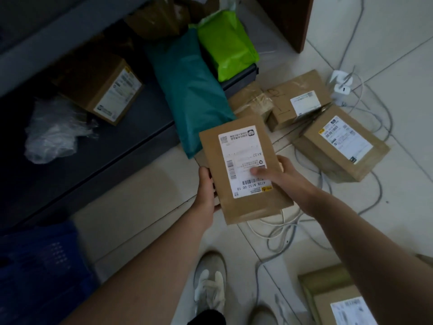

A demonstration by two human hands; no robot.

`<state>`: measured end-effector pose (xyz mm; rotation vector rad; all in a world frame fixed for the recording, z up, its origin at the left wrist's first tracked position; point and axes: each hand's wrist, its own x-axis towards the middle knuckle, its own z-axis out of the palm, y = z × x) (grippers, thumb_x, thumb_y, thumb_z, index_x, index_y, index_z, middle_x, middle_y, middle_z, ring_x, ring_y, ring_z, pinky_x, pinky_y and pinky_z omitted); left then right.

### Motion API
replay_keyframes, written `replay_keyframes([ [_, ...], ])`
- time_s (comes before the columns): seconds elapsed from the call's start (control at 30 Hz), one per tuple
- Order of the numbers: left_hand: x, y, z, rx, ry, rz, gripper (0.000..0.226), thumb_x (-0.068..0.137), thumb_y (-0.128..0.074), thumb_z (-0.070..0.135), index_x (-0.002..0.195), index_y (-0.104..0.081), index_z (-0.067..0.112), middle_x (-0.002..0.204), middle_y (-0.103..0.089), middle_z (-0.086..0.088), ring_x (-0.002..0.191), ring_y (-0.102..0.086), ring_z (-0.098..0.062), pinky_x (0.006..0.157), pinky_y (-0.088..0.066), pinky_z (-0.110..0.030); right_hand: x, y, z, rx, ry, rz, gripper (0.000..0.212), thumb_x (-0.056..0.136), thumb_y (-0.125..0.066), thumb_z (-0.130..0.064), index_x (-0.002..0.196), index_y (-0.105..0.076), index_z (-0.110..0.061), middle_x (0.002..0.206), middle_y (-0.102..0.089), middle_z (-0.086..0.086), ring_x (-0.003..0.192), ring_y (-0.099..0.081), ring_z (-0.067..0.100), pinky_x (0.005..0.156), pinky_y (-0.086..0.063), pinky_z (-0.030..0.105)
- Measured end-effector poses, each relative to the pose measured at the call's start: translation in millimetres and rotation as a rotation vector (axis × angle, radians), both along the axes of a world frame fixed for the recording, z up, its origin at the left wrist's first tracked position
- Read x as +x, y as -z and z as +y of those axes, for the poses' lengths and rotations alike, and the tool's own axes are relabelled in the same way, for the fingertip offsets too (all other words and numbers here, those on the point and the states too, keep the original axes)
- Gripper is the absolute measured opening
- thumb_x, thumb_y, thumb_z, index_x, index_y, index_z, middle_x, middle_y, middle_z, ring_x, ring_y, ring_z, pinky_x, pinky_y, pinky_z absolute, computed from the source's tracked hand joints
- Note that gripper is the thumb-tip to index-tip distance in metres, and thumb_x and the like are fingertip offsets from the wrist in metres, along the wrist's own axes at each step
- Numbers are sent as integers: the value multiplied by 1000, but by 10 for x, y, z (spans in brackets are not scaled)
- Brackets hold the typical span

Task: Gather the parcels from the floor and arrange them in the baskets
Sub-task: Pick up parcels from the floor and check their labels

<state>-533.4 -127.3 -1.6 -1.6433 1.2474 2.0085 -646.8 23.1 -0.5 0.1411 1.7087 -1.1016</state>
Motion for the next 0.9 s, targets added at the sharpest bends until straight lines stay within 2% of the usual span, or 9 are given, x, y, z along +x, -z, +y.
replay_keyframes([
  [0.1, -11, -526, -22, -60, -10, 67, 58, 97, -18, 58, 119, -62, 27, 109, -73, 2, 107, -65, -19, 97, -50, -43, 16, -442, 31, -61, 58, -2, 111, 56, -75, -80, 147, -37, -30, 126, -68, -3, 111, -67, 21, 102, -48, 47],
  [0.17, -43, -982, -47, -57, -86, 105, 60, 97, -21, 54, 123, -60, 16, 116, -70, -11, 108, -65, -28, 101, -48, -47, 56, -872, 15, -143, 52, -5, 100, 56, -70, -86, 137, -54, -31, 127, -68, -3, 114, -66, 20, 102, -47, 45],
  [0.23, -34, -1569, -64, -39, -147, 152, 61, 100, -21, 50, 120, -62, 9, 108, -72, -17, 93, -69, -28, 89, -54, -41, 108, -1425, -35, -189, 59, 25, 95, 54, -74, -82, 132, -59, -30, 127, -67, -1, 113, -67, 20, 101, -48, 44],
  [0.3, 51, -2281, -68, -44, -152, 202, 61, 102, -18, 47, 109, -67, 10, 88, -76, -12, 78, -73, -23, 72, -59, -33, 194, -2141, -84, -245, 28, 90, 92, 56, -79, -74, 132, -56, -27, 121, -71, -2, 109, -69, 19, 100, -50, 45],
  [0.43, 422, -3756, -149, -53, -233, 291, 69, 100, -16, 51, 115, -69, 9, 104, -73, -19, 101, -68, -38, 92, -54, -51, 488, -3656, -241, -295, -36, 231, 83, 57, -82, -66, 125, -58, -25, 115, -73, -2, 103, -71, 18, 97, -53, 46],
  [0.53, 778, -4716, -264, -123, -272, 358, 66, 101, -17, 50, 91, -74, 16, 85, -76, -12, 76, -73, -26, 71, -56, -36, 770, -4627, -400, -345, -71, 358, 105, 46, -84, -72, 132, -52, -20, 118, -71, -1, 104, -70, 21, 91, -56, 48],
  [0.67, 1421, -5802, -379, -217, -275, 478, 64, 101, -16, 49, 101, -71, 17, 85, -76, -8, 77, -71, -23, 70, -54, -33, 1340, -5762, -543, -445, -134, 466, 80, 59, -77, -60, 127, -43, -37, 121, -64, -8, 106, -65, 10, 79, -52, 23],
  [0.8, 2216, -6599, -412, -306, -281, 596, 62, 102, -16, 45, 106, -70, 15, 85, -77, -4, 78, -71, -19, 68, -54, -31, 2056, -6518, -597, -498, -164, 571, 64, 56, -80, -67, 109, -47, -52, 125, -63, -9, 110, -64, 11, 91, -54, 33],
  [0.9, 2931, -7121, -463, -398, -262, 714, 55, 104, -18, 39, 110, -65, 10, 79, -76, -1, 71, -72, -14, 59, -56, -24, 2700, -6971, -704, -569, -171, 623, 64, 50, -79, -77, 105, -48, -65, 131, -58, -7, 118, -60, 17, 100, -50, 44],
])
